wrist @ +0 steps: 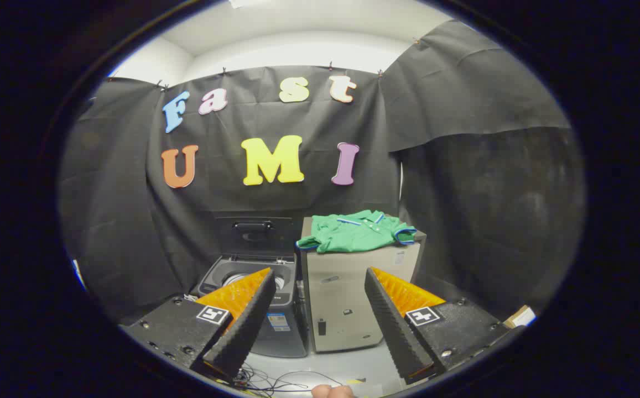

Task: Put the clothes into the washing machine and then close the washing machine lid.

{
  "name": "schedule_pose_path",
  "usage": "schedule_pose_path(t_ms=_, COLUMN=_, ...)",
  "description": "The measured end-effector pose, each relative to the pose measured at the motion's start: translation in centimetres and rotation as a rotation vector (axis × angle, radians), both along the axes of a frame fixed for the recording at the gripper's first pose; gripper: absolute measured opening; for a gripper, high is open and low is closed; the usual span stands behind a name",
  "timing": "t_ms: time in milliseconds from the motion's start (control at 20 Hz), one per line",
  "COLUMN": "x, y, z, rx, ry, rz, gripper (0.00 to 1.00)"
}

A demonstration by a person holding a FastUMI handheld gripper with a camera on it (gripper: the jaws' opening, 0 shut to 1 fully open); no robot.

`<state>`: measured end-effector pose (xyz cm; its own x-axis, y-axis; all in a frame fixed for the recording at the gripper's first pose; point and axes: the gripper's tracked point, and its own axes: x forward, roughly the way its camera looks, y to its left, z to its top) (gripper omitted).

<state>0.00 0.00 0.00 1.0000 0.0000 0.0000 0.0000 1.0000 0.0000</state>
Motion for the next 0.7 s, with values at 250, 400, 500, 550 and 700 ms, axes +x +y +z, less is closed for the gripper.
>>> schedule_pose_path(t_ms=250, x=0.3, y=0.6, z=0.1, rx=-0.005, ry=0.002, rz=0.010, gripper=1.00)
schedule_pose_path(t_ms=400, x=0.3, y=0.8, z=0.1, rx=-0.004, ry=-0.001, rz=0.013, gripper=1.00)
schedule_pose_path(t_ms=500, x=0.4, y=1.2, z=0.2, rx=-0.007, ry=-0.003, rz=0.018, gripper=1.00)
schedule_pose_path(t_ms=550, x=0.4, y=1.4, z=0.3, rx=-0.009, ry=-0.006, rz=0.021, gripper=1.00)
schedule_pose_path(t_ms=700, x=0.3, y=1.6, z=0.3, rx=-0.025, ry=-0.012, rz=0.023, gripper=1.00)
